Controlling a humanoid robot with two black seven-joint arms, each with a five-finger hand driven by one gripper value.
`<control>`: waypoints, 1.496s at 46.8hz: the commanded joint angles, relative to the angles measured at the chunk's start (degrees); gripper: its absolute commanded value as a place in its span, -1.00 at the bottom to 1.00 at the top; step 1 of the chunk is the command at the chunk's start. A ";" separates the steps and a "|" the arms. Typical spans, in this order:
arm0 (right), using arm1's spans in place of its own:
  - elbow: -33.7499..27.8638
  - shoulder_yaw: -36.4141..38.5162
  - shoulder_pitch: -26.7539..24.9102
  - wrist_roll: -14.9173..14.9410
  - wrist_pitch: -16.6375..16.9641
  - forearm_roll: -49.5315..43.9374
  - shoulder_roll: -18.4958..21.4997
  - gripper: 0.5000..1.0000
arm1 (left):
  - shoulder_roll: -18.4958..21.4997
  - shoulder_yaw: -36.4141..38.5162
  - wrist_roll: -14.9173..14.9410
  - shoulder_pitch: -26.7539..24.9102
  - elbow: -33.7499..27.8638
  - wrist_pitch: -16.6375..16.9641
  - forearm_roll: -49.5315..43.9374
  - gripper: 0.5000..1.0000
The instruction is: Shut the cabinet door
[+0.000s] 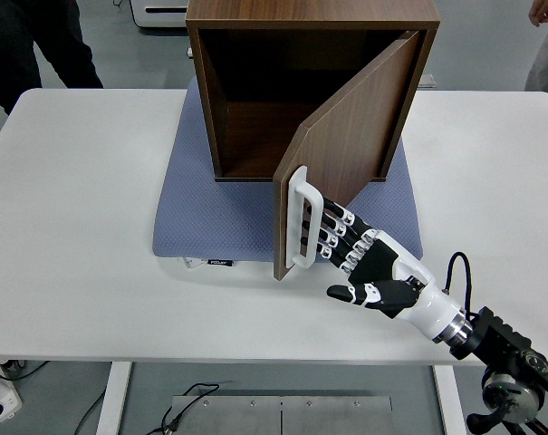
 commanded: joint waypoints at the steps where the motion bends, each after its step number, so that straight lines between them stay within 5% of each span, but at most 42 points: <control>1: -0.63 -0.02 1.34 0.00 0.00 0.10 0.73 1.00 | 0.00 0.00 0.00 0.00 0.00 -0.01 -0.01 1.00; 70: -18.47 0.24 20.15 0.18 -3.42 3.00 12.77 1.00 | 0.00 0.00 0.00 0.00 0.00 -0.01 -0.01 1.00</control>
